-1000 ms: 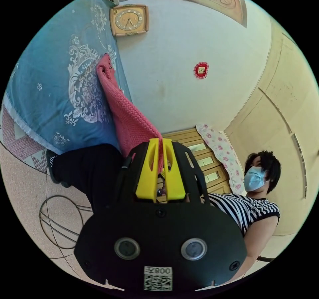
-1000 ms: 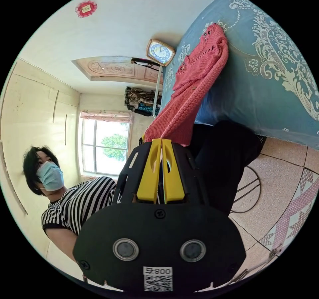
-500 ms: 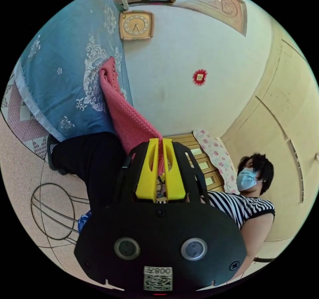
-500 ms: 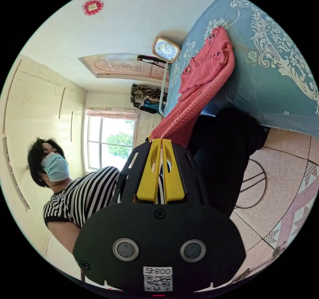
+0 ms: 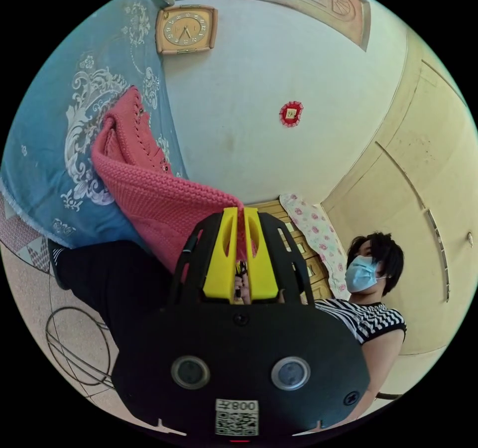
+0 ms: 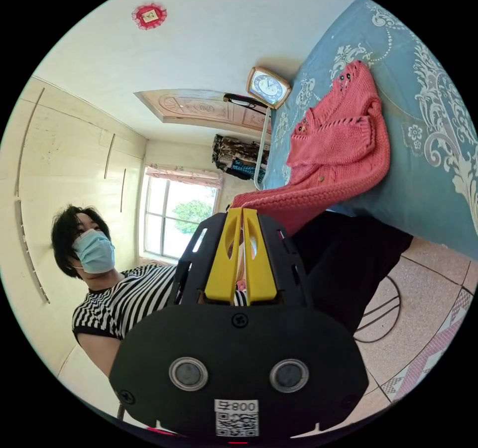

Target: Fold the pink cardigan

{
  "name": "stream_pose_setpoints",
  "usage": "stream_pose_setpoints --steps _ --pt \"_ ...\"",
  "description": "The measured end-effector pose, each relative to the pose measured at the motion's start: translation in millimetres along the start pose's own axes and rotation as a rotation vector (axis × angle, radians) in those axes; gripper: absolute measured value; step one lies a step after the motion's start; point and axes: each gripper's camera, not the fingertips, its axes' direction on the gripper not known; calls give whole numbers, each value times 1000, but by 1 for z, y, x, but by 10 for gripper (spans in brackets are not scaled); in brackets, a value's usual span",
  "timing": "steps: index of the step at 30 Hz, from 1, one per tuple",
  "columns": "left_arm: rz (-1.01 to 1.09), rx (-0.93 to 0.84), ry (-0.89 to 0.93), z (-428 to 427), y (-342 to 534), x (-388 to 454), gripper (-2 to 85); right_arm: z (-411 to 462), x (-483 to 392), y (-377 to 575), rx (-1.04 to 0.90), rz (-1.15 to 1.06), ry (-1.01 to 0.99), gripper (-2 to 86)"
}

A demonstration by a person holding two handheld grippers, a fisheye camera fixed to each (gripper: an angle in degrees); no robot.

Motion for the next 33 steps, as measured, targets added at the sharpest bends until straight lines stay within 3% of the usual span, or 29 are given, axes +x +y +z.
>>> stream_pose_setpoints --steps 12,20,24,27,33 --pt "-26 63 -106 102 -239 -124 32 -26 39 -238 76 14 82 2" --pt "-199 123 -422 155 -393 -298 74 -18 146 -404 125 268 197 5" --pt "-165 184 -362 152 -411 -347 82 -24 170 -418 196 257 119 17" --pt "-112 113 -362 152 -411 -367 87 -23 169 -414 146 211 182 35" --pt "-33 46 -528 131 -368 -379 99 -18 141 -370 86 159 383 68"
